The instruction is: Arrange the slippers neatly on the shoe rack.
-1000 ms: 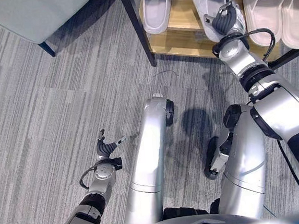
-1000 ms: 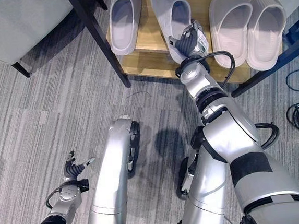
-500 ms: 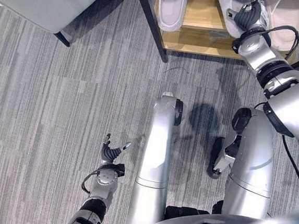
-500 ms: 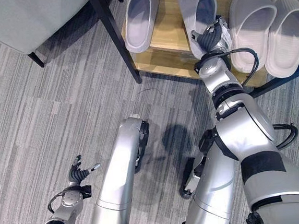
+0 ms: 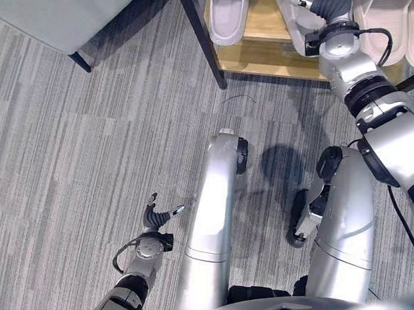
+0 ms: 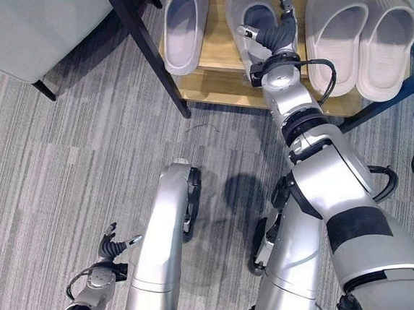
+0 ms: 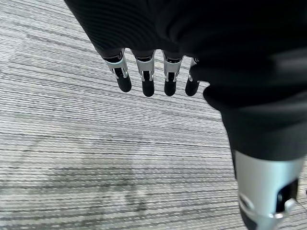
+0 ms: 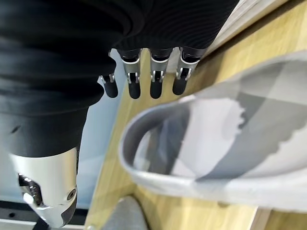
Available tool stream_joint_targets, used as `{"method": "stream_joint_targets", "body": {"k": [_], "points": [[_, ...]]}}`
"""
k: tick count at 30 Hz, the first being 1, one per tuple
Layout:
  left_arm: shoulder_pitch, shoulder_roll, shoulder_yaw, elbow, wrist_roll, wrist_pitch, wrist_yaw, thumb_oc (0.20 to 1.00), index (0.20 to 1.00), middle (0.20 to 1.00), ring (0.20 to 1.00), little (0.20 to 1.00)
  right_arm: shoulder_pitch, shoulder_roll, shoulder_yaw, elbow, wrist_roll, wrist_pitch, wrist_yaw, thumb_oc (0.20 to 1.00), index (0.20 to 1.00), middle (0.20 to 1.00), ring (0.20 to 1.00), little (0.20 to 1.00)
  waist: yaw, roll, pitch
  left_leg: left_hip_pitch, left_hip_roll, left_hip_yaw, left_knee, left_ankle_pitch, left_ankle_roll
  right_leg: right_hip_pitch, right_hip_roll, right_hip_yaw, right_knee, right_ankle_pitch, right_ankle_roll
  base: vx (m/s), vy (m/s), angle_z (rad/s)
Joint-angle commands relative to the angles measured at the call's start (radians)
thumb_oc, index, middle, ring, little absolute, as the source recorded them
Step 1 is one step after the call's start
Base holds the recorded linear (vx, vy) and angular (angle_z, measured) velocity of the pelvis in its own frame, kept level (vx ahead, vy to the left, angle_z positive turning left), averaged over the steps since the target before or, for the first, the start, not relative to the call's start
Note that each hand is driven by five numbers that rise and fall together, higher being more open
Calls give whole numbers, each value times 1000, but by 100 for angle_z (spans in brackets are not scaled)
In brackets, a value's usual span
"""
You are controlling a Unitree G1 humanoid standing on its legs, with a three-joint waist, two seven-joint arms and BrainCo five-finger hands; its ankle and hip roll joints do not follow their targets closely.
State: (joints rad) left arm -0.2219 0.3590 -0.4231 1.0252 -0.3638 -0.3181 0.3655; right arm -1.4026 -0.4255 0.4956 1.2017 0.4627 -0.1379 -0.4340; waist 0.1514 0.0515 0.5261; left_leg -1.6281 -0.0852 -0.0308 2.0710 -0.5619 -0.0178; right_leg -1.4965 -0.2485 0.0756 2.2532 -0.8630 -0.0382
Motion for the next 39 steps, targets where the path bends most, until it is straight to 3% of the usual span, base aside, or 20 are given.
{"method": "stream_joint_targets", "body": {"k": [1, 10, 14, 20, 27, 39], "points": [[7, 11, -28, -13, -5, -9, 12, 1000, 1000, 1000, 1000, 1000, -61, 17, 6, -41, -19, -59, -17, 1000, 1000, 1000, 1000, 1000, 38, -21, -6, 58, -3, -169, -23, -113, -25, 18, -27, 192, 2, 144, -54, 0, 0, 0], [23, -4, -7, 10, -3, 0, 36, 1000, 1000, 1000, 1000, 1000, 36, 90, -19, -140, -161, -47, -77, 1000, 1000, 1000, 1000, 1000, 13, -29, -6, 58, -1, -170, -20, -116, -26, 11, -15, 194, 5, 146, -53, -3, 1, -4], [43, -11, 14, 1, 34, -3, 66, 1000, 1000, 1000, 1000, 1000, 120, 41, -40, -317, -373, -52, -185, 1000, 1000, 1000, 1000, 1000, 2, -27, -6, 58, 4, -168, -21, -120, -22, 8, -14, 191, 1, 147, -52, 0, -1, -2], [70, -11, 23, 0, 90, -8, 93, 1000, 1000, 1000, 1000, 1000, 227, 6, -133, -485, -460, -75, -263, 1000, 1000, 1000, 1000, 1000, -3, -22, -6, 58, 4, -168, -20, -122, -18, 6, -10, 190, 2, 149, -48, 0, 0, 0], [70, -12, 32, 21, 87, -7, 91, 1000, 1000, 1000, 1000, 1000, 285, 45, -165, -479, -345, -103, -205, 1000, 1000, 1000, 1000, 1000, -7, -29, -6, 58, 4, -165, -25, -118, -16, 7, -9, 193, -6, 155, -49, 0, 0, 0], [80, -5, 39, 7, 82, -2, 84, 1000, 1000, 1000, 1000, 1000, 374, 139, -105, -511, -314, -100, -116, 1000, 1000, 1000, 1000, 1000, -13, -35, -6, 58, 10, -163, -10, -128, -15, 4, 3, 199, 4, 162, -48, 4, 2, -3]]}}
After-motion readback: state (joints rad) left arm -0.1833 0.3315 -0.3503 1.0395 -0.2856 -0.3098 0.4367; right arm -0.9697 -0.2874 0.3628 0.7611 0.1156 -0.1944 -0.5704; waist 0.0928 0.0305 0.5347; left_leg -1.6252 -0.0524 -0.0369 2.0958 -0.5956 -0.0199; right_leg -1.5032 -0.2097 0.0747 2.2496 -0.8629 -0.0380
